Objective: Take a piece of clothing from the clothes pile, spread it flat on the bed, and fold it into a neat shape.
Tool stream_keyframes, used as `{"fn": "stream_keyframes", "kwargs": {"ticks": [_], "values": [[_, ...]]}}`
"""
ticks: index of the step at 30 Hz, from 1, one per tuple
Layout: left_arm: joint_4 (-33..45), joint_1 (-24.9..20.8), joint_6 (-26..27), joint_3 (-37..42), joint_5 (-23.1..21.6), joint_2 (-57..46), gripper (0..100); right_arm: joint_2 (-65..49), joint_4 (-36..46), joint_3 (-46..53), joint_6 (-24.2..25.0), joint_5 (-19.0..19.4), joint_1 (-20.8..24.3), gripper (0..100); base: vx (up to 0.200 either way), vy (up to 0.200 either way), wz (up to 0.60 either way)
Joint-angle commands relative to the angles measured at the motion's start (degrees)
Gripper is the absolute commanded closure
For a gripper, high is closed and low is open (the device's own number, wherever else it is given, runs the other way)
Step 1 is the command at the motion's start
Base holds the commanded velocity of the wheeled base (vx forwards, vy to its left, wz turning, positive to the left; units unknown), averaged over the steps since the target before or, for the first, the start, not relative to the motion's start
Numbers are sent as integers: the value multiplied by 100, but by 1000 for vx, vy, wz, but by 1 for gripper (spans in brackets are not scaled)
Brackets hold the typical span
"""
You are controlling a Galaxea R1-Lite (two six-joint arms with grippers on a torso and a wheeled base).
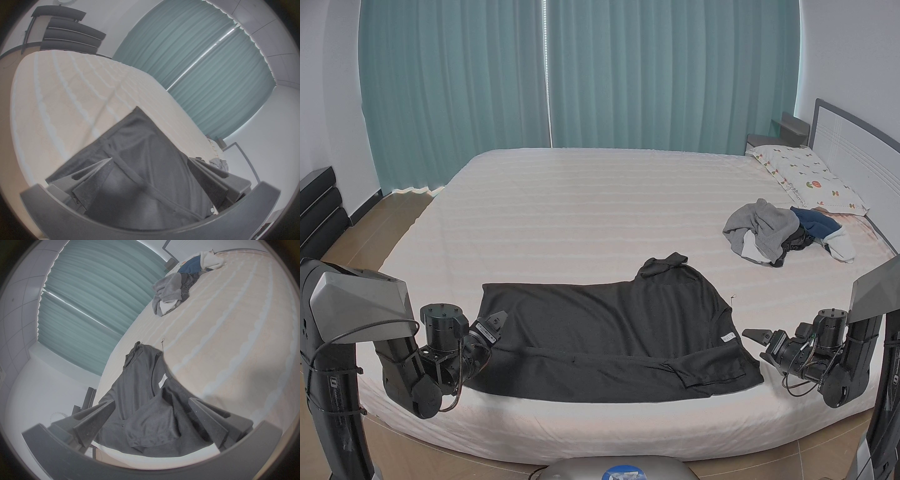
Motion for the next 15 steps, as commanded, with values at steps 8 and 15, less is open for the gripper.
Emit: {"fn": "stream_keyframes", "kwargs": {"ticks": [8, 15], "values": [[205, 301, -35, 144, -359, 31, 0, -326, -38, 574, 181, 1, 604, 0, 0, 0, 0], [179, 371, -27, 179, -438, 154, 0, -97, -47, 565, 128, -8, 736, 0, 0, 0, 0]]}}
